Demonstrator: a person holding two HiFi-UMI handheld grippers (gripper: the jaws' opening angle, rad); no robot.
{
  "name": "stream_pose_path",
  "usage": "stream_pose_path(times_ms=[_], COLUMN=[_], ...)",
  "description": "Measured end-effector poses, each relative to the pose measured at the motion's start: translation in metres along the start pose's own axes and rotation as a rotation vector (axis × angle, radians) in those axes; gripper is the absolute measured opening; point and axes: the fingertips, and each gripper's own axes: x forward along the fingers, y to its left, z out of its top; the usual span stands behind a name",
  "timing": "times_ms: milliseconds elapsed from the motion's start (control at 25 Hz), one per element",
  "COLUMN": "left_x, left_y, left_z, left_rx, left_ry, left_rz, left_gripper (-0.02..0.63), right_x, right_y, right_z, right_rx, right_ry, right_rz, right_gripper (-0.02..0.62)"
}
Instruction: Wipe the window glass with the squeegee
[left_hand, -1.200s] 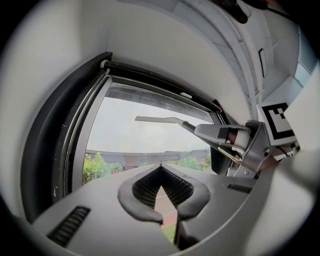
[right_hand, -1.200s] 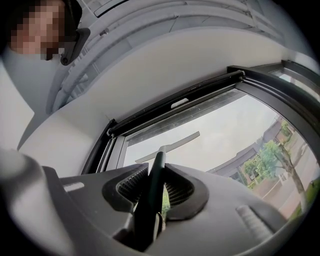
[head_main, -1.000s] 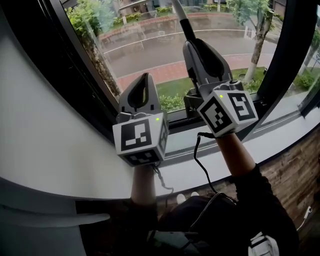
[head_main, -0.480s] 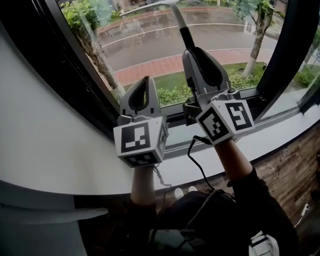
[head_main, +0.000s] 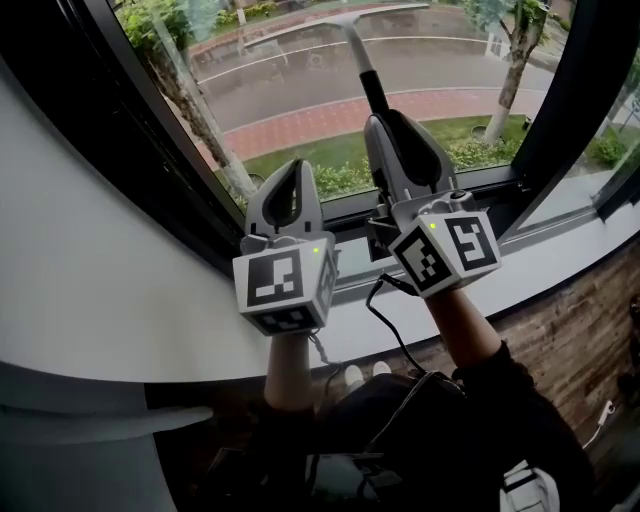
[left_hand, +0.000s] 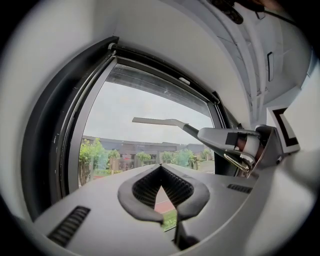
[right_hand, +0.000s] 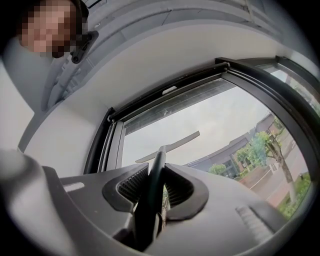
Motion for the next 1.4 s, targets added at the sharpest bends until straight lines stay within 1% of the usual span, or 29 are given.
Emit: stream_pose_path(times_ms=[240,800,960,1120,1400], left_x=[-0.011,-0.023,-0.028,-0.034,-0.039], left_y=[0.002,0.001,-0.005,-0.006,-0.006], left_z=[-0.021,-0.066,-0.084,-0.1,-0.124], left_rx=[-0.013,-0.057,-0.057,-0.077,-0.074], left_ry=[0.062,0.131,0.18,0.232,0.278], left_rz=[0.006,0.004,-0.016,-0.007,0.005], left_gripper=[0.002,0.002,0.002,0.002,0.002], right_x=[-0.016,-0.048,-0.058,-0.067,-0.08], right_y=[-0.002,-0.007,-0.008,-0.01,-0.012], right_z=[-0.019,-0.067,-0.08,-0.097,-0.118], right_rx=[0.024,0.079,0.093,0.1,0.11], right_ry=[0.043,0.153,0.19,0.229,0.279], right_rz=[-0.023,-0.077,-0.09,-0.105,-0.121], right_gripper=[0.098,0.098,0.098,0.098,0.098])
